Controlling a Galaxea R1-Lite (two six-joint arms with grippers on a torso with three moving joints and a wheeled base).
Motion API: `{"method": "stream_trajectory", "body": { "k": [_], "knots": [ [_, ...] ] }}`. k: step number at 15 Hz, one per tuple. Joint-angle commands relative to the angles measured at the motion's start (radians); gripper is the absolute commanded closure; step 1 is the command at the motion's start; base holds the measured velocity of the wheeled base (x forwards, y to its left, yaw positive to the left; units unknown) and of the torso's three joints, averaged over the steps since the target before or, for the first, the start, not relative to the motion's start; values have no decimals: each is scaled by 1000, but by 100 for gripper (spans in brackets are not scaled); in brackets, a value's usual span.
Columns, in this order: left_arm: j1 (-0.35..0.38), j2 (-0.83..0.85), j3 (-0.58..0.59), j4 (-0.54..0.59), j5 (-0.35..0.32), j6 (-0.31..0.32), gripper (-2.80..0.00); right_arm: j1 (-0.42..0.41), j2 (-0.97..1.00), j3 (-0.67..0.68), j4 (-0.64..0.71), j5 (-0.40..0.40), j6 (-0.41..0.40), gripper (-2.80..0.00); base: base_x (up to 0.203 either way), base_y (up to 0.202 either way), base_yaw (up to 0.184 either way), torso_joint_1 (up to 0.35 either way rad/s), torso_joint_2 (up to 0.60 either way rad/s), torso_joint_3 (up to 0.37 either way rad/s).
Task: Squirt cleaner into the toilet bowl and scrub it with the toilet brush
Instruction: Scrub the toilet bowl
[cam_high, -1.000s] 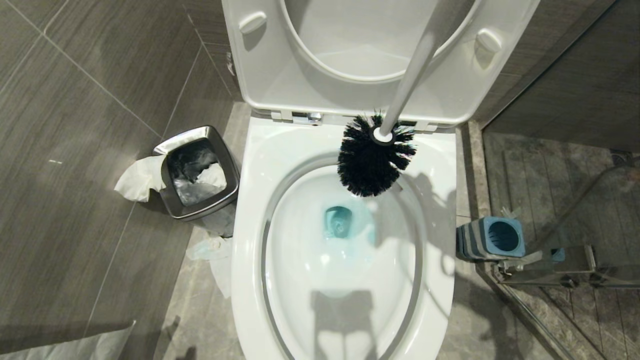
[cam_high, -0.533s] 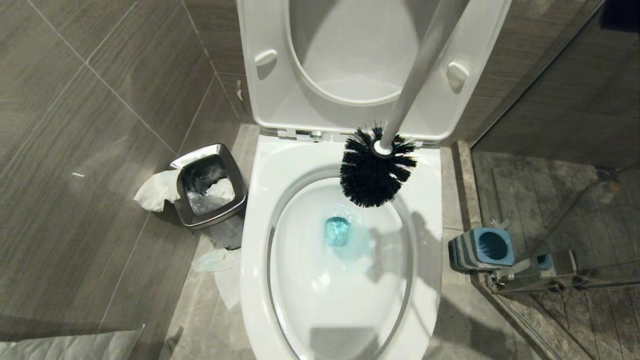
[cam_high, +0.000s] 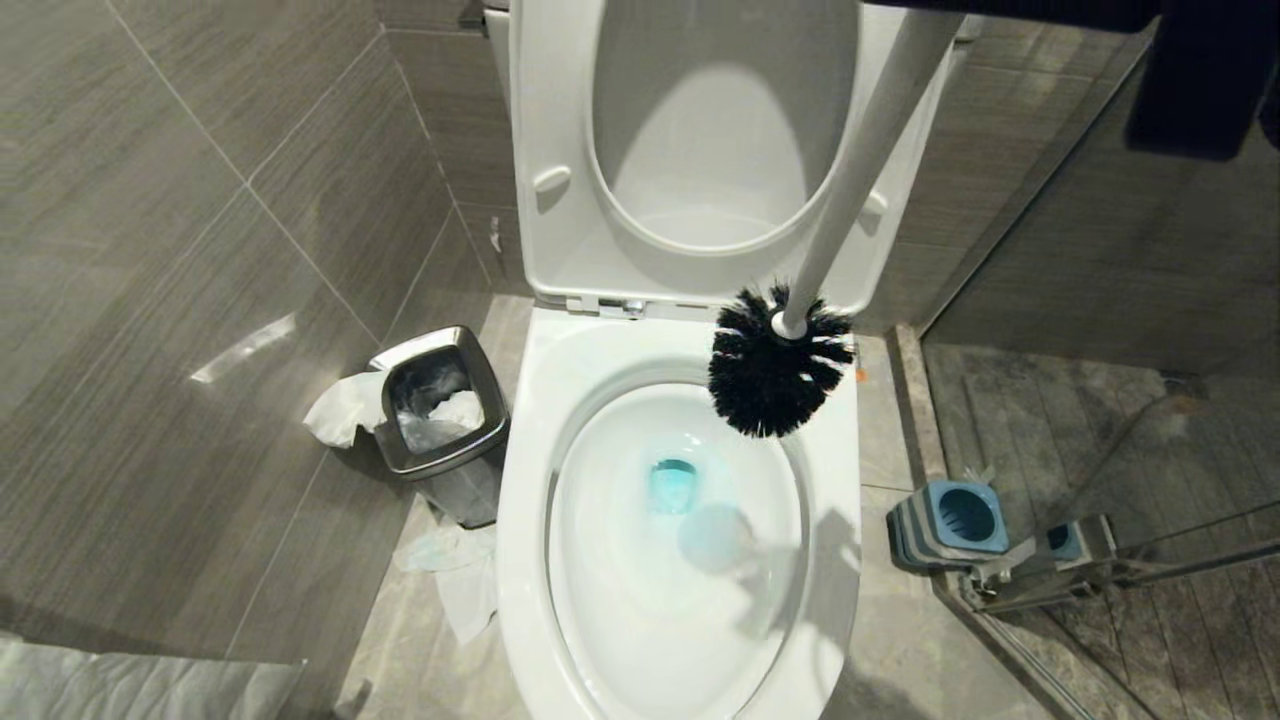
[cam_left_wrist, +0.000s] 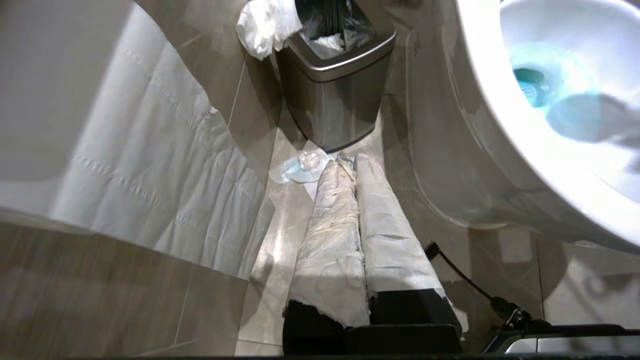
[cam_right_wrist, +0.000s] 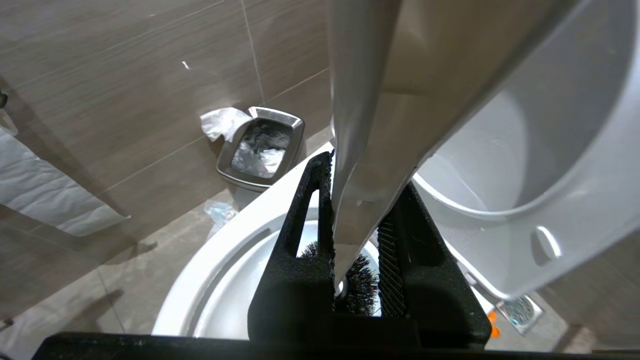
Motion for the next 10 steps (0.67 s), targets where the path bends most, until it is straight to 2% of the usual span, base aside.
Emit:
{"method": "stream_trajectory", "body": {
  "k": [1, 7, 10],
  "knots": [
    [0, 1, 0, 0, 0, -1, 0, 0, 5, 8, 0, -11, 16, 0, 0, 0, 0, -1, -2, 201],
    [0, 1, 2, 0, 0, -2, 0, -10, 30, 4, -42, -50, 30, 0, 0, 0, 0, 0, 2, 195],
    [0, 1, 0, 0, 0, -2, 0, -76, 55, 9, -75, -60, 67, 0, 0, 0, 0, 3, -3, 64]
  ]
}}
